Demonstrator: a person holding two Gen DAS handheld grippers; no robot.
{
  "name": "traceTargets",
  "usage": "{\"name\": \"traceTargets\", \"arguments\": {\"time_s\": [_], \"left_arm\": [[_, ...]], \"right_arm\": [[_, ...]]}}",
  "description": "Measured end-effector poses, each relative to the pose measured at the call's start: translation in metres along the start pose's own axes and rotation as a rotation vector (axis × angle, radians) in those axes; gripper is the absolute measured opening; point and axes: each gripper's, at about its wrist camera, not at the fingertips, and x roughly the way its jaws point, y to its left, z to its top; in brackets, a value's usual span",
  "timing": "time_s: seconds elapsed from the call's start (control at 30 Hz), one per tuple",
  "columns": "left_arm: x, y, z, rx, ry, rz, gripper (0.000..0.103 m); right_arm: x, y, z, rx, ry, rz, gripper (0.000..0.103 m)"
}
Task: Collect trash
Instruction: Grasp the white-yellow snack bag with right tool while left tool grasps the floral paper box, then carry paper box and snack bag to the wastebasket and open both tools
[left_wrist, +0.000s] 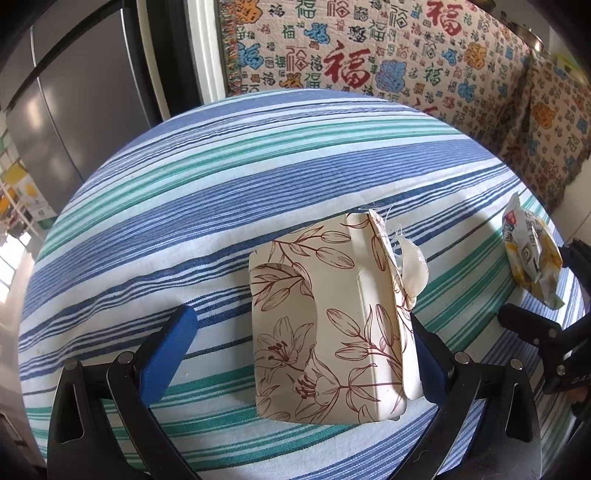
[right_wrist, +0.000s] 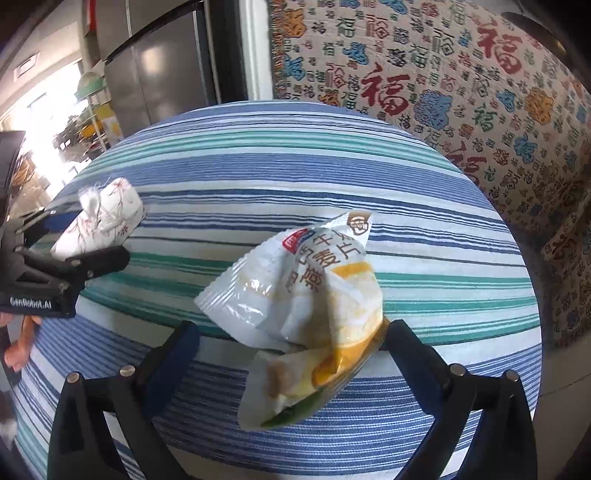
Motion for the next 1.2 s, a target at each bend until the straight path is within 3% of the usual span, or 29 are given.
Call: {"name": "traceTargets", "arguments": {"time_s": [0.17,0.23,0.37,0.4,0.43,0.47,0.53,0.9,1.0,1.2], "left_arm": [[-0.004,-0.002,0.0,-0.017,-0.004,-0.011,0.101],[-0.008,-0.007,0.0,-0.013,-0.019,-0.044,0.099],[-0.017,-0.02,0.003,0.042,-0.058,-0.019,0.094],[-0.019,-0.021,0.005,0.04,-0.066,-0.02,0.091],[-0.02,-0.02,0.006,0.033,-0.071,-0.026,0.078],[-0.02,-0.019,0.007,0.027,-0.071,-0.032,0.06],[-0.023,-0.018,0.007,0.023,-0.087,-0.05,0.047],[-0.061,-0.037,0.005,0.034,-0.137,-0.15,0.042],[-0.081,-0.062,0.006,0.082,-0.159,-0.188,0.042],[-0.124,-0.154,0.001,0.204,-0.184,-0.361,0.042]], "right_arm": [[-0.005,-0.014,0.0,0.006,0.068,0.004,0.103],[-0.013,-0.021,0.001,0.041,0.047,0.043,0.102],[-0.028,-0.017,0.005,-0.011,-0.025,0.07,0.102],[-0.026,-0.017,0.005,-0.015,-0.018,0.057,0.095],[-0.023,-0.018,0.005,-0.008,-0.007,0.054,0.058],[-0.017,-0.021,0.006,0.014,0.023,0.071,0.049],[-0.019,-0.026,0.009,0.059,0.017,0.074,0.045],[-0.087,-0.047,-0.002,0.102,-0.086,0.039,0.043],[-0.114,-0.068,-0.02,0.153,-0.111,0.016,0.043],[-0.155,-0.128,-0.077,0.298,-0.117,-0.12,0.043]]}}
